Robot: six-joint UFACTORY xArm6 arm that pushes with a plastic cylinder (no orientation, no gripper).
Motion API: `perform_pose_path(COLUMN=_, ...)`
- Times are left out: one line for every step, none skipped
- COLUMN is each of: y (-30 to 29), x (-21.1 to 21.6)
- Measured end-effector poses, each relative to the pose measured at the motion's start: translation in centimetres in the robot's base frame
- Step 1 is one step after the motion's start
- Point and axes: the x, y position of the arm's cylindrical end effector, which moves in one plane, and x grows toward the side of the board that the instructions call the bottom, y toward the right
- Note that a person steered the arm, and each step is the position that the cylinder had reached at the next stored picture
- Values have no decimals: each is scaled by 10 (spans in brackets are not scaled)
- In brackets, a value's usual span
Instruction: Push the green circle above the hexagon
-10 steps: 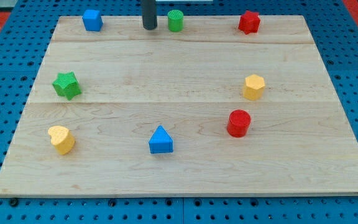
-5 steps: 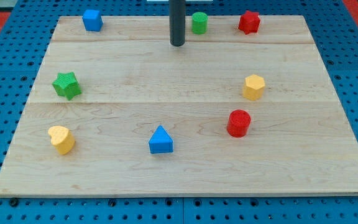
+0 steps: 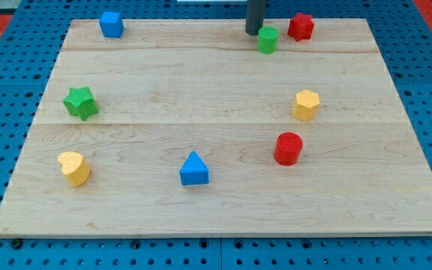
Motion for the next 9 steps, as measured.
perform_pose_path(y=-6, x=10)
perform_pose_path(y=5, x=13)
perform_pose_path(y=42, x=43)
perform_pose_path(y=25, x=47)
perform_pose_path(y=43, x=7)
perform_pose_path(y=72, x=7)
perform_pose_path(y=65, x=46)
perform_pose_path(y=55, x=74)
perform_pose_path(y=80, x=35)
